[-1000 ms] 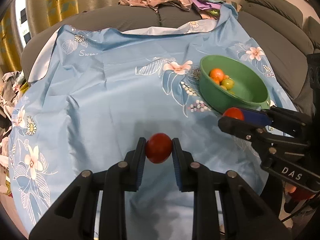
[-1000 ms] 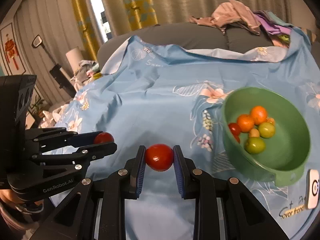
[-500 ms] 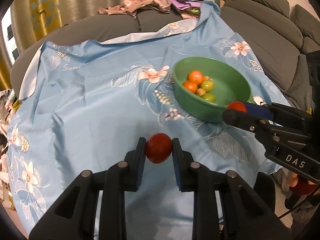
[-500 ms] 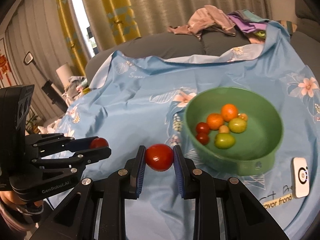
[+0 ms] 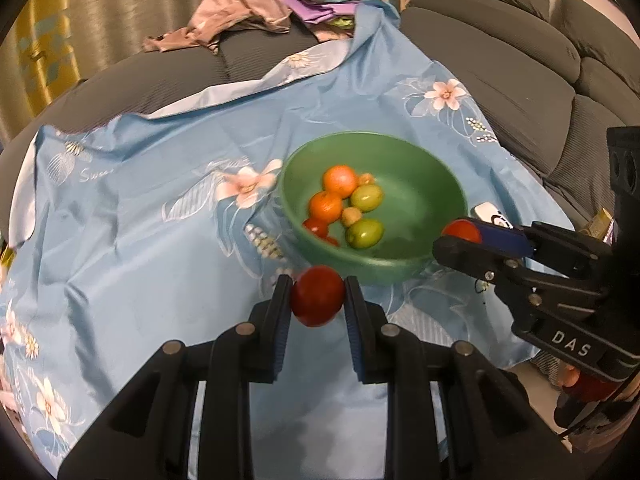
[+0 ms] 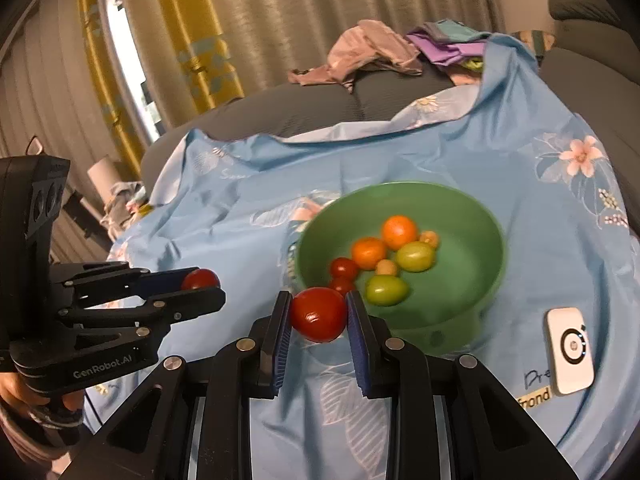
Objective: Organize fruits
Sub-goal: 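Carry both cherry tomatoes over the green bowl and open both tools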
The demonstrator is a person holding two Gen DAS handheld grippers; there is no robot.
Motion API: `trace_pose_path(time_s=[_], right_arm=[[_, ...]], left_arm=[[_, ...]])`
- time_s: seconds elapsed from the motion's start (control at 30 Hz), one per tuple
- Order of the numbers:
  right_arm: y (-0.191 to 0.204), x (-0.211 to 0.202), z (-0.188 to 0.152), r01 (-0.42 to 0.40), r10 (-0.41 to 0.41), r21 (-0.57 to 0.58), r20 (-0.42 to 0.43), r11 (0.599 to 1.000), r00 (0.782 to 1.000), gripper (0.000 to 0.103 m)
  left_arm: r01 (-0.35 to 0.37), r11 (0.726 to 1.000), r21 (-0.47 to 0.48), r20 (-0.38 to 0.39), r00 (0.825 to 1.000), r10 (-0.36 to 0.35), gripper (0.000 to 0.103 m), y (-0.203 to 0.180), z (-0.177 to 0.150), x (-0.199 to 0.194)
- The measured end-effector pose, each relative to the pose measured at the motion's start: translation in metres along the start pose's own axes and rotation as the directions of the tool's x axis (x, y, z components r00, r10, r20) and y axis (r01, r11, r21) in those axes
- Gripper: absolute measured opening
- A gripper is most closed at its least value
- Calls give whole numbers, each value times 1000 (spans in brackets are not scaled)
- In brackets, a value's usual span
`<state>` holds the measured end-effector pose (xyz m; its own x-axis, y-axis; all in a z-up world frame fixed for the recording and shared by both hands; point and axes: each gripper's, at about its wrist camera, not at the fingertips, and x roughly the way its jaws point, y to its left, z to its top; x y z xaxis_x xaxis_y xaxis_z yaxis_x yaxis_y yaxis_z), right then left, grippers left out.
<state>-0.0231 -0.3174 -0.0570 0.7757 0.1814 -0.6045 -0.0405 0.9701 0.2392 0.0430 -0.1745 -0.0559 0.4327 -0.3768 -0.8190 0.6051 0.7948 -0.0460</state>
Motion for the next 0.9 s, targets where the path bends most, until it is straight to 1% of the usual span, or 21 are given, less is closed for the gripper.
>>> trace_pose_path(time_s=[0.27, 0.43, 0.63, 0.9], right_arm=[[-26, 2, 4, 24, -25, 41, 10, 999, 1000, 29], [-41, 8, 9, 36, -36, 58, 2, 998, 999, 29], [-54, 18, 15, 63, -62, 60, -15, 996, 998, 29], [-62, 35, 19, 82, -79, 57, -50, 995, 996, 29]], left_arm=[[22, 999, 44, -13, 1000, -21, 25, -12, 17, 18], [21, 998, 65, -23, 1000, -20, 26, -17, 29, 32], [44, 997, 63, -48, 998, -41, 26, -19, 42, 54], [51, 997, 64, -88, 995, -45, 26, -18, 47, 78]])
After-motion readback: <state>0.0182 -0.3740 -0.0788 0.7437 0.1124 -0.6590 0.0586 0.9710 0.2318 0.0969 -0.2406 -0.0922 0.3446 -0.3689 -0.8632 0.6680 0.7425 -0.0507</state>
